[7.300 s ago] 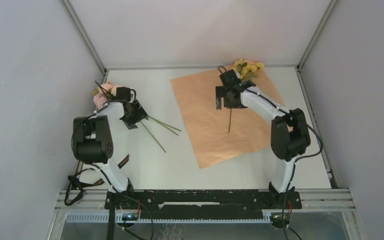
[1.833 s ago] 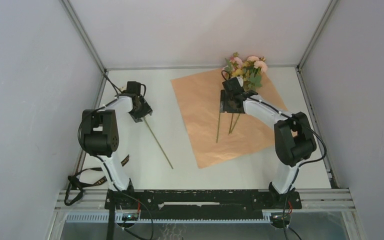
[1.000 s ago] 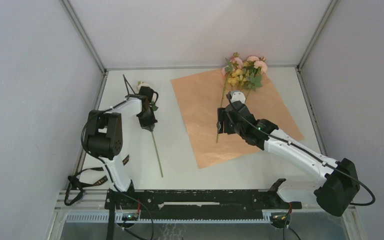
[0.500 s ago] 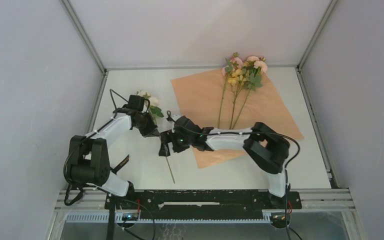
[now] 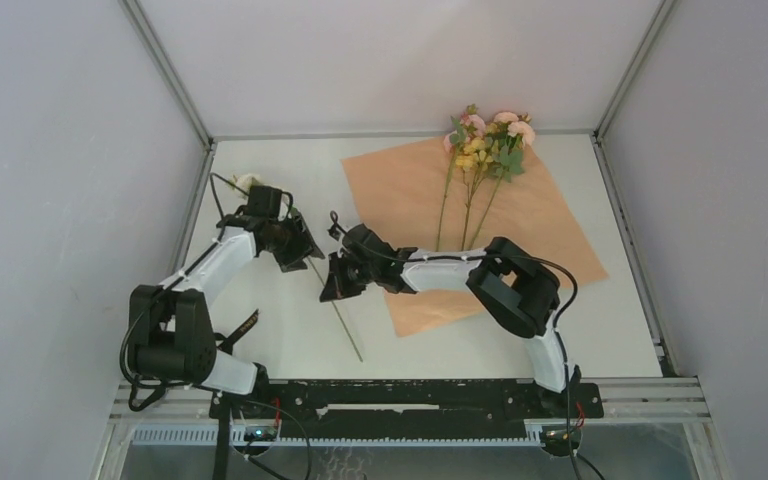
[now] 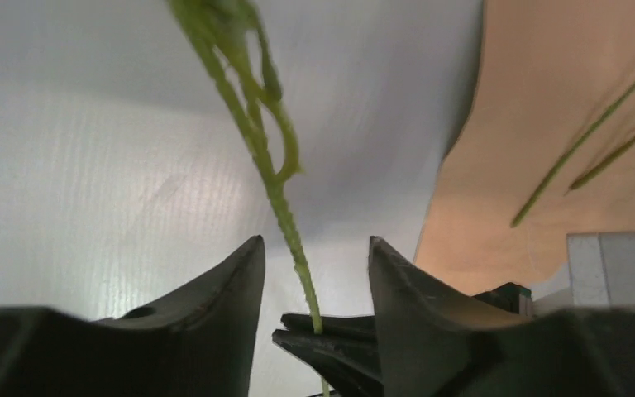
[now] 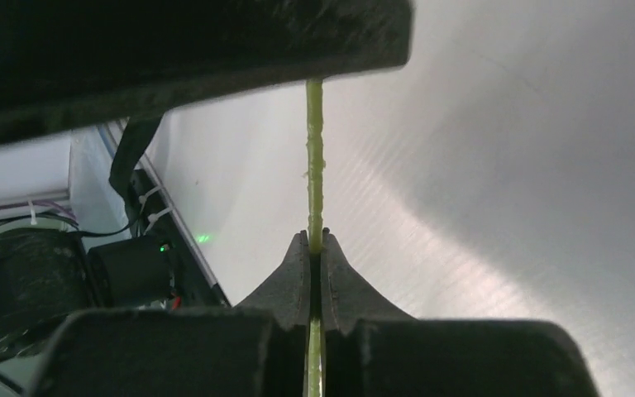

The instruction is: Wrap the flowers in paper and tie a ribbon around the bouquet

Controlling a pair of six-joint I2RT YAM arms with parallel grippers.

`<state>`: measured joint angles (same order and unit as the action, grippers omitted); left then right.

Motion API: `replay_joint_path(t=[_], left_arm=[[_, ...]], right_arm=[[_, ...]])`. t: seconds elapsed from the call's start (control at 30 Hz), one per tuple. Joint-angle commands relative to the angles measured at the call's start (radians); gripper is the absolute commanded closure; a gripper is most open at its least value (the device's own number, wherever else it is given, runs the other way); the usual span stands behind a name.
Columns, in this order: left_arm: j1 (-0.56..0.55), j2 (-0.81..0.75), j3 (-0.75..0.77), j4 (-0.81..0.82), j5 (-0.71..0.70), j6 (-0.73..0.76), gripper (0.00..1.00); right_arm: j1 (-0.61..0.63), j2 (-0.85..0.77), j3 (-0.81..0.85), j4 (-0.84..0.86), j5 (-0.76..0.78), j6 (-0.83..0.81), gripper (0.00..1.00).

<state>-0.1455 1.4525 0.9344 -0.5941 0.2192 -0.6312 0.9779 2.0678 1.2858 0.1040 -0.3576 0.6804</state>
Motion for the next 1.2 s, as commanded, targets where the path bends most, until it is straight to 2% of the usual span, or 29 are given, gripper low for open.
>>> replay_joint_path(t=[0.0, 0.1, 0.17, 0.23, 0.33, 0.4, 0.5, 0.53, 0.63, 0.7, 0.73, 0.87, 0.9, 1.03, 1.17], left_arm=[[0.025, -0.087, 0.159, -0.019, -0.002, 0.12, 0.34], [0.052, -0.11, 0.234, -0.045, -0.015, 0.245, 0.2], [0.069, -0.112, 0.281, -0.093, -0.025, 0.332, 0.15], [0.083, -0.112, 0.298, -0.122, -0.016, 0.401, 0.13], [0.095, -0.127, 0.269, -0.111, -0.018, 0.444, 0.12], [0.096, -0.142, 0.223, -0.08, -0.023, 0.44, 0.12], [0.096, -0.148, 0.197, -0.051, -0.016, 0.42, 0.12], [0.096, -0.144, 0.197, -0.05, -0.012, 0.412, 0.13], [0.091, -0.128, 0.189, -0.042, 0.019, 0.399, 0.13], [0.076, -0.116, 0.169, -0.024, 0.038, 0.394, 0.13], [0.066, -0.107, 0.156, -0.014, 0.049, 0.382, 0.12], [0.006, -0.035, 0.124, 0.075, 0.147, 0.295, 0.09], [-0.009, -0.001, 0.125, 0.097, 0.161, 0.256, 0.04], [-0.08, 0.16, 0.15, 0.199, 0.168, 0.086, 0.0], [-0.154, 0.35, 0.227, 0.258, 0.135, 0.005, 0.0]], right_arm=[[-0.052, -0.193, 0.058, -0.073, 0.077, -0.113, 1.0], [-0.121, -0.308, 0.058, -0.195, 0.164, -0.184, 1.0], [-0.185, -0.391, 0.034, -0.251, 0.231, -0.216, 1.0], [-0.254, -0.492, -0.011, -0.278, 0.292, -0.22, 1.0], [-0.346, -0.558, -0.077, -0.319, 0.438, -0.216, 1.0], [-0.393, -0.548, -0.105, -0.336, 0.519, -0.218, 1.0], [-0.454, -0.469, -0.115, -0.318, 0.519, -0.223, 0.97], [-0.47, -0.438, -0.11, -0.315, 0.519, -0.218, 0.87], [-0.527, -0.352, -0.076, -0.363, 0.473, -0.181, 0.35], [-0.555, -0.334, -0.063, -0.401, 0.453, -0.192, 0.14], [-0.562, -0.34, -0.056, -0.436, 0.466, -0.205, 0.08], [-0.602, -0.418, -0.066, -0.557, 0.521, -0.262, 0.02], [-0.616, -0.445, -0.077, -0.573, 0.517, -0.274, 0.01], [-0.708, -0.477, -0.12, -0.602, 0.538, -0.306, 0.01], [-0.842, -0.431, -0.128, -0.602, 0.463, -0.32, 0.02]])
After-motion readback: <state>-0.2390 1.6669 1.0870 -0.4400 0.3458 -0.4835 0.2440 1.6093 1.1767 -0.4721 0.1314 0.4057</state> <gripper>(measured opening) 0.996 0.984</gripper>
